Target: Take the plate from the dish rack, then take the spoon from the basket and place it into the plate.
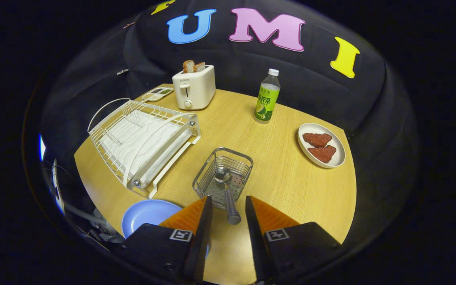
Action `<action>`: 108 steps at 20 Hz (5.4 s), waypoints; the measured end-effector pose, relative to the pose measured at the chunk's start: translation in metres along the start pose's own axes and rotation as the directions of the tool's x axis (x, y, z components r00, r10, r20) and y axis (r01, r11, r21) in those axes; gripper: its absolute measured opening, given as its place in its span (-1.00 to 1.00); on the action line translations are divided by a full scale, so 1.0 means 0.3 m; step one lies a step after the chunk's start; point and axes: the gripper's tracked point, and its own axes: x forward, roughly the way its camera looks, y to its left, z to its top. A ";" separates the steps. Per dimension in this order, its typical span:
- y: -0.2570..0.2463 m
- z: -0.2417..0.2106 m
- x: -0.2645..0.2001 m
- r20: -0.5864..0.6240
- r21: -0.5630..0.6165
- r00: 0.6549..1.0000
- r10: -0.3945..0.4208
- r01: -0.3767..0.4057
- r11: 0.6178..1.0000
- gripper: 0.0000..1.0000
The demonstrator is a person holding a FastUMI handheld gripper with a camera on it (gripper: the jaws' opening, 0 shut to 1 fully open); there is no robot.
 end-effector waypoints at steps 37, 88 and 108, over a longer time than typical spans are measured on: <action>0.346 -0.257 -0.364 0.046 0.124 0.994 0.098 -0.103 0.987 -0.75; 0.182 0.201 -0.456 0.312 0.026 0.945 -0.101 0.097 0.995 1.00; 0.154 0.728 -1.019 0.742 0.083 0.638 -0.204 0.215 0.973 0.96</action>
